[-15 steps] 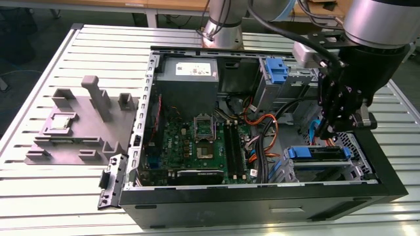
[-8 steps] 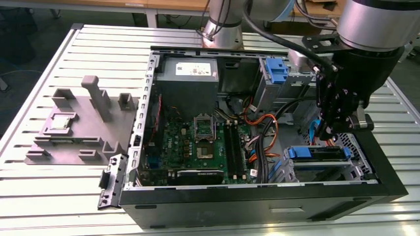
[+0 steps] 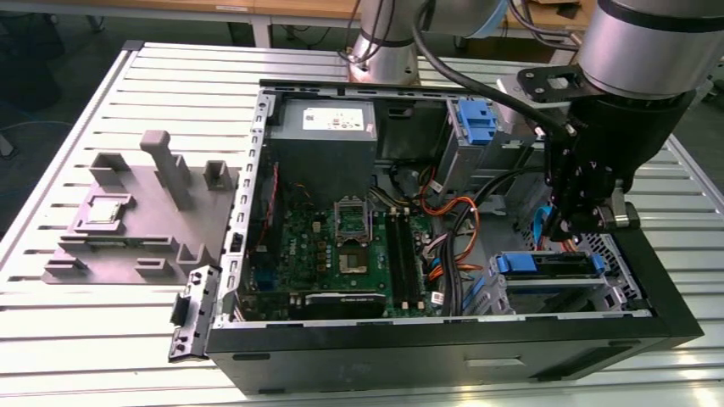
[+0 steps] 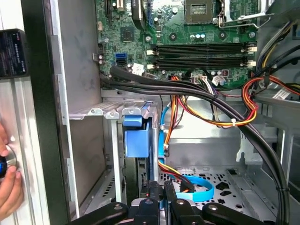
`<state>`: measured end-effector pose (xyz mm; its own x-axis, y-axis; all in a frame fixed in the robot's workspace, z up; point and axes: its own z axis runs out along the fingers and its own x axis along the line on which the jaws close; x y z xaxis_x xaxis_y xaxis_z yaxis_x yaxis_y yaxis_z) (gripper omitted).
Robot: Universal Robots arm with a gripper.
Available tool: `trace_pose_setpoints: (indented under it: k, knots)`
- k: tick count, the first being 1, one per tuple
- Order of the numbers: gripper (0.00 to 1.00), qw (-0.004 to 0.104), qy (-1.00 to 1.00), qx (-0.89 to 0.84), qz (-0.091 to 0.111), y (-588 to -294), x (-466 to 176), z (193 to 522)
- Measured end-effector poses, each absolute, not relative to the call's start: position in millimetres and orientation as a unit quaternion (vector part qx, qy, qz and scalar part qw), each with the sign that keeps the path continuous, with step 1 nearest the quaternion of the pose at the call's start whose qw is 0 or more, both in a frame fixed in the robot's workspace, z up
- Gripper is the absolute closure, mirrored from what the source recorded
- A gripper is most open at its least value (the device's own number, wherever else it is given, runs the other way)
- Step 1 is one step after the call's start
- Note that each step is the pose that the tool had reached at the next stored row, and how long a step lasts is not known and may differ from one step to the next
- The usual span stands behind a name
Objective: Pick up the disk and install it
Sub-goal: 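Insert the second disk wire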
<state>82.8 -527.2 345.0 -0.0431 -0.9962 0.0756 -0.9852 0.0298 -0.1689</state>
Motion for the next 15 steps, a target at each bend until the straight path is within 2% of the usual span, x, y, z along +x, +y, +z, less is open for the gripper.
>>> trace_pose_setpoints:
  k: [15]
  knots:
    - [0.84, 0.033, 0.717, -0.691, -0.086, -528.5, 81.4, 344.9]
